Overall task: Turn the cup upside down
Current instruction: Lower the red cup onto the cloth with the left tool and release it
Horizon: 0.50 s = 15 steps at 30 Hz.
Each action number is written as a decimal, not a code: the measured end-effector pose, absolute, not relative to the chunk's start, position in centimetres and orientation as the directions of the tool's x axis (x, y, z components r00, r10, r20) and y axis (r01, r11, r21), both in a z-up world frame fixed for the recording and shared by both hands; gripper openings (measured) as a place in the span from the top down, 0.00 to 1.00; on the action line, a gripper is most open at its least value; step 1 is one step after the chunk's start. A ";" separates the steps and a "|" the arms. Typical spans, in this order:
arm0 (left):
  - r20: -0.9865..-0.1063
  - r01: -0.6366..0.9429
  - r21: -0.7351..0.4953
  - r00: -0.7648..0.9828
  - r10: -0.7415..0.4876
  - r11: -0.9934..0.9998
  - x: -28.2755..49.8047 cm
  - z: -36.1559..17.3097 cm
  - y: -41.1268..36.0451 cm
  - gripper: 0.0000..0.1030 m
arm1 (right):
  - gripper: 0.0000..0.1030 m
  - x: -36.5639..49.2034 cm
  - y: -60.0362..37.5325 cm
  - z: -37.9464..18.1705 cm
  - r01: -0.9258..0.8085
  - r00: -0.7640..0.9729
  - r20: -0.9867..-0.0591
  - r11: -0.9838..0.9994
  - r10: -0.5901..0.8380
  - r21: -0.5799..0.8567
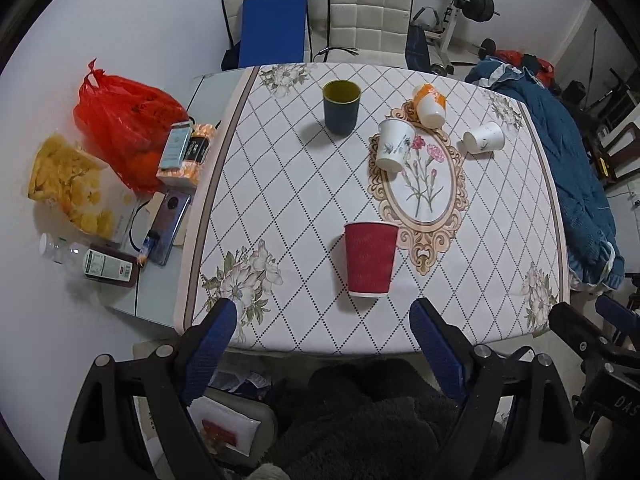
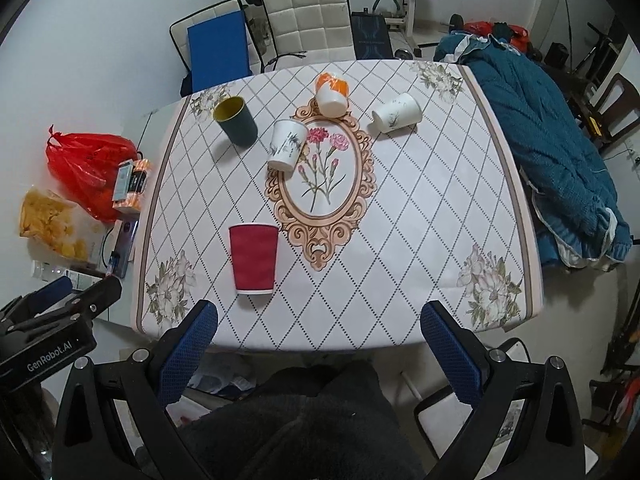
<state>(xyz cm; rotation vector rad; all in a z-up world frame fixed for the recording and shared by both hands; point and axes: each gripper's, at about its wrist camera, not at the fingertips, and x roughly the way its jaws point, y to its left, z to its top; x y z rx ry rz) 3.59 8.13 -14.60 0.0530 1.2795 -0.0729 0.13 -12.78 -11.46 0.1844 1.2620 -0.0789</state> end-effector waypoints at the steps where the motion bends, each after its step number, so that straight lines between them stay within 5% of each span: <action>1: -0.957 0.080 0.003 0.290 -0.020 0.997 3.7 -14.9 8.5 0.14 | 0.00 0.2 -12.5 -11.6 0.159 0.301 -0.953 0.983 0.045 0.096; 8: -0.964 -0.023 0.062 0.259 0.066 0.998 4.9 -19.0 11.7 0.14 | 0.00 3.0 -10.1 -14.5 0.043 0.269 -0.963 0.999 0.019 0.032; 15: -0.976 -0.159 0.105 0.172 0.133 0.982 6.1 -24.3 15.2 0.14 | 0.00 8.0 -5.0 -19.2 -0.332 0.252 -0.965 0.930 -0.074 -0.158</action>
